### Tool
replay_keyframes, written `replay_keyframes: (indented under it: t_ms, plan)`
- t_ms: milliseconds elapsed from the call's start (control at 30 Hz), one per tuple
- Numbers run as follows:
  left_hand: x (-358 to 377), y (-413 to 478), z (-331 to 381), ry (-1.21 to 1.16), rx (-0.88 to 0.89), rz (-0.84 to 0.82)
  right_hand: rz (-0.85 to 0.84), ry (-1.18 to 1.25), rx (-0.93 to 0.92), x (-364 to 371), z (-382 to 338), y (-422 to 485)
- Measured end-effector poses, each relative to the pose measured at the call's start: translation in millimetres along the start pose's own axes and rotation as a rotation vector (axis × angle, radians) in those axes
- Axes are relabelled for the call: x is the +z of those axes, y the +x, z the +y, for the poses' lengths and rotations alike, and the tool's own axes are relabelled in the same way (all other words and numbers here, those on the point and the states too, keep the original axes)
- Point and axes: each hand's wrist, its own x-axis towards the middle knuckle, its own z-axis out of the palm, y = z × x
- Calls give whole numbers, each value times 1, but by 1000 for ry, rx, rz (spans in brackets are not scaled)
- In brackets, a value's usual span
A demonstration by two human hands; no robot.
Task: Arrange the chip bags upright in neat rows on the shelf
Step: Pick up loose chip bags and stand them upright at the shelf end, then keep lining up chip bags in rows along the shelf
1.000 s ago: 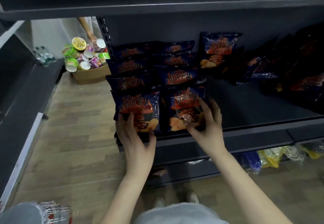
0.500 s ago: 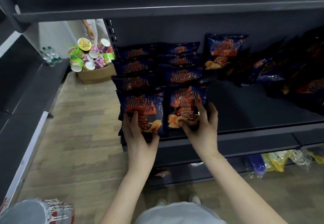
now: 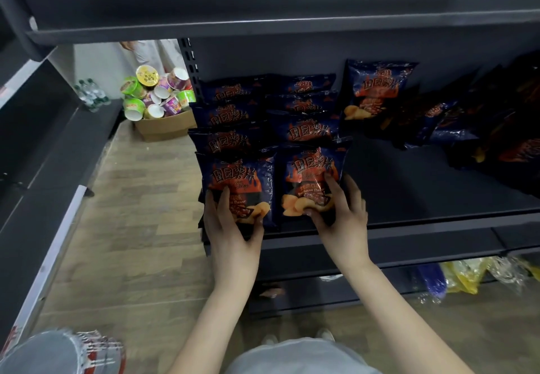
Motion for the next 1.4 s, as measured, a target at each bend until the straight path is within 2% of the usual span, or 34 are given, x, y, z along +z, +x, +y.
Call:
replay_keyframes:
  t_ms: [267,400,667,967,1033,1167,1233,1400]
  plan:
    - [-1,-2,5,-34,-12,25,-109,42,6,-12,6,-4]
    - [-5,-5,14,-133,94,69,-42,129,55,-19,11,-12]
    - [5,-2,59,-335,278,-26,76,187,114,-35,36,-5]
    - [56,-4,133,-453,217,-118,101,238,21,-74,82,52]
    - [73,-3,152,-491,204,-169,44,293,-7,-85,95,69]
    - [116,2,184,-513,134,-276,-332,473,-25,-96,109,96]
    - [133,-2,196,-530,77,-290,-472,476,-65,-93,112,110]
    - [161,-15,207,-484,59,-223,-558,433,-35,-81,119,145]
